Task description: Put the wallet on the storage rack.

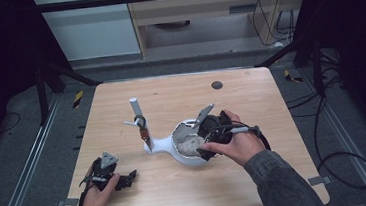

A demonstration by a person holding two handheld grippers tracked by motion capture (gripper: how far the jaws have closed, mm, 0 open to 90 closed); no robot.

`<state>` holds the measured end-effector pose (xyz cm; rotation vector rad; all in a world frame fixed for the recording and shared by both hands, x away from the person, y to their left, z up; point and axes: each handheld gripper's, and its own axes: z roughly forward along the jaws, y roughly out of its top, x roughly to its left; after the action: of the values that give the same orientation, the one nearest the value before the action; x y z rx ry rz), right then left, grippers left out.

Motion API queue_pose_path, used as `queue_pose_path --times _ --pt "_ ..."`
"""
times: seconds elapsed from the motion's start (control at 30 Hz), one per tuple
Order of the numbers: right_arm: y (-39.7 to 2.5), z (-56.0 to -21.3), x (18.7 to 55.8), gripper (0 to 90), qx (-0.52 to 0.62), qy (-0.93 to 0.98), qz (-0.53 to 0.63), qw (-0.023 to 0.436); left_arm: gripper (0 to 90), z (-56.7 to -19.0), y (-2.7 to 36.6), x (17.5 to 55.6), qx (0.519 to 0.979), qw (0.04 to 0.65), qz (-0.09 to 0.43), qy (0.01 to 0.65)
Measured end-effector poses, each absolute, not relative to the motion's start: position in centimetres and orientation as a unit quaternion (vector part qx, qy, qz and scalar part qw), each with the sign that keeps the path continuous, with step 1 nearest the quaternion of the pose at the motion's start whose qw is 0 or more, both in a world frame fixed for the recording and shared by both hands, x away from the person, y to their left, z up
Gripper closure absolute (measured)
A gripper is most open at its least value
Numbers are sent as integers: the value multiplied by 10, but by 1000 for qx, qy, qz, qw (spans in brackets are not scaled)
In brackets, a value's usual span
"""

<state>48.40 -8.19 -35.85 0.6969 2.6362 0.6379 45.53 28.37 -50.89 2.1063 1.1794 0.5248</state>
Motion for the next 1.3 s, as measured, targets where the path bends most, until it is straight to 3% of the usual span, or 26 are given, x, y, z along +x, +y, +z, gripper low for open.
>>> queue_pose_path --times 1.3 --pt "-163 -364 489 58 346 867 298 201 0 -509 284 455 805 329 201 451"
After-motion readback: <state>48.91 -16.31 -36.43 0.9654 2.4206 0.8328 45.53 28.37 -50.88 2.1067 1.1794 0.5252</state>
